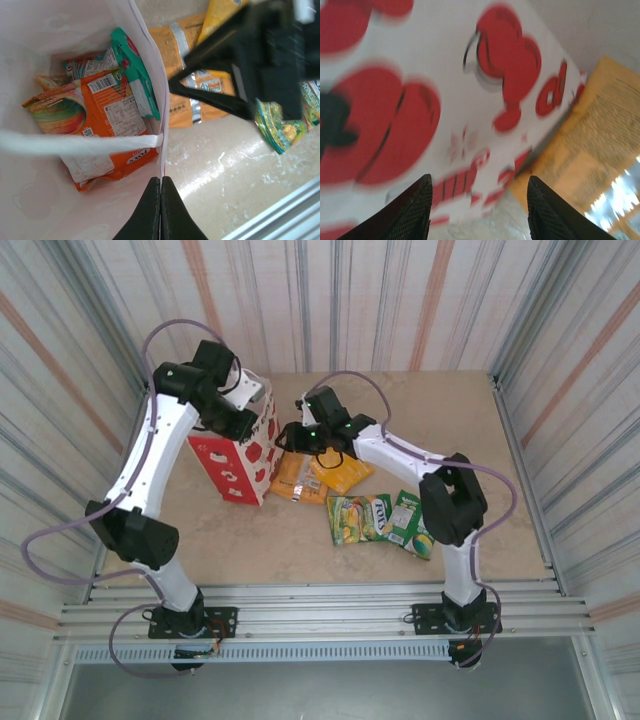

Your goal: Place the snacks into the paper bag

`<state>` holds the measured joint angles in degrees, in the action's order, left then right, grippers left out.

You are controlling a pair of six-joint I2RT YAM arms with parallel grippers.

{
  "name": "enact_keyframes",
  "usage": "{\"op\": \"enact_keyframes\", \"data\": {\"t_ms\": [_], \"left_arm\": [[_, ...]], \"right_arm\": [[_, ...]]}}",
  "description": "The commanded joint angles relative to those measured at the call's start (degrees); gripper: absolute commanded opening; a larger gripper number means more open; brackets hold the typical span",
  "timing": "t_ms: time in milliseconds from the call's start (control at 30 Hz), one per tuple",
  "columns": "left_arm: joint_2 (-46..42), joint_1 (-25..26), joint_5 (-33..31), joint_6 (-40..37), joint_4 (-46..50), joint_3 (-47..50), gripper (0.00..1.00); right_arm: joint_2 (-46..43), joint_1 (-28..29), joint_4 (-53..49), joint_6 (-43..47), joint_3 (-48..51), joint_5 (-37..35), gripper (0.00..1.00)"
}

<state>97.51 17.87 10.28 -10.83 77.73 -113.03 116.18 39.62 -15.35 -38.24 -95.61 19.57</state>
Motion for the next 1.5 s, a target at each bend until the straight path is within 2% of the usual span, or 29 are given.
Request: {"op": "enact_keyframes", "data": {"t_ms": [0,167,400,633,800,900,1067,1233,1467], "left_arm": [[-4.5,0.6,-0.4,4.0,0.4,4.0,0.03],[-8.4,1.1,-0.9,7.0,-1.9,9.6,0.04],[-10.7,2.8,-1.0,10.7,-1.5,12.5,0.08],[-12.2,3.7,-4.9,12.7,-0.8,13.8,0.27],[-12.4,3.7,-7.9,13.8,2.3,10.6,0.46],[-13.1,3.7,-8.9,14.9,3.8,8.7,0.54],[-15.8,4.6,-6.3,15.0,5.2,6.2,0.58],[-18.9,7.3,-2.4,12.6,6.0,5.6,0.63],[-23.1,16.1,0.4,13.6,2.0,14.7,0.63]], "right_arm": [[4.1,0.0,0.7,-2.3,-4.2,1.8,0.52],[9.1,1.5,1.7,-3.4,-8.3,3.2,0.50],[14.1,4.0,2.5,-4.1,-13.9,4.9,0.49],[12.4,3.9,0.8,-3.7,-12.8,3.6,0.50],[7.8,3.9,-0.5,-2.2,-9.0,2.2,0.50],[3.9,3.7,-1.7,-1.2,-6.0,1.0,0.51],[-3.4,3.0,-3.5,-0.3,-0.1,-1.3,0.53],[-10.0,2.2,-10.9,3.0,4.1,-2.1,0.54],[-22.2,-0.1,-17.3,1.3,17.2,-0.8,0.54]]}}
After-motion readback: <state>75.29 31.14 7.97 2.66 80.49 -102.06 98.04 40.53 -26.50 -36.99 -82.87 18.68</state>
